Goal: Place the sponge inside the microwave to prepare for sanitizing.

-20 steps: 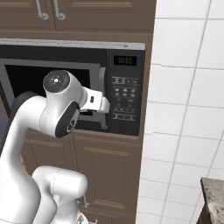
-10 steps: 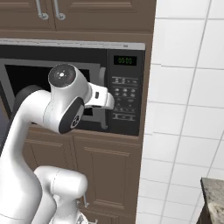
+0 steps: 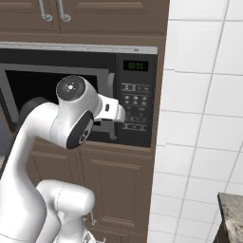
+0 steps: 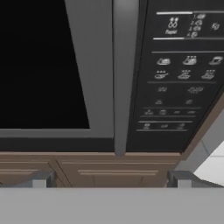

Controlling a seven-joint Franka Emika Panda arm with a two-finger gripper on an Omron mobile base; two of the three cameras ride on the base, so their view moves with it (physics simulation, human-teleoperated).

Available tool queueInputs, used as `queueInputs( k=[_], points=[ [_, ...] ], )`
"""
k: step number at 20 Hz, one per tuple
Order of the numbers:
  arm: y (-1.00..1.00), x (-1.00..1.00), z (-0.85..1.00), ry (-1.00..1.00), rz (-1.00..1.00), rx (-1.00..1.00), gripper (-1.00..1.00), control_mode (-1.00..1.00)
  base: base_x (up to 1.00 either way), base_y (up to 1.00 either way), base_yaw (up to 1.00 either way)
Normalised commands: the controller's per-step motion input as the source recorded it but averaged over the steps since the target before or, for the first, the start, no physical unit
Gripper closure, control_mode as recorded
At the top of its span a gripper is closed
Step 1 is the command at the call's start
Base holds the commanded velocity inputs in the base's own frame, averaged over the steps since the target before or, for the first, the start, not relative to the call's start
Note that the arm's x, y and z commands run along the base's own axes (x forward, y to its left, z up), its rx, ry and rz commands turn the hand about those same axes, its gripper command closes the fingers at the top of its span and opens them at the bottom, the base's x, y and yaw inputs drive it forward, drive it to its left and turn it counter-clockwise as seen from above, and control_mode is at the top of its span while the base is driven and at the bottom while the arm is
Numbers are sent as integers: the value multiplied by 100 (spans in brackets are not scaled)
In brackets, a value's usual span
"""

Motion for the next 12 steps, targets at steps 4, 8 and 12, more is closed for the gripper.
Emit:
queueInputs(
  k=[4, 8, 12],
  points=[
    [-18, 14, -21, 0, 0, 0, -100, -100, 0, 0, 0],
    [-11, 22, -13, 0, 0, 0, -100, -100, 0, 0, 0],
    [0, 28, -7, 0, 0, 0, -100, -100, 0, 0, 0]
  ],
)
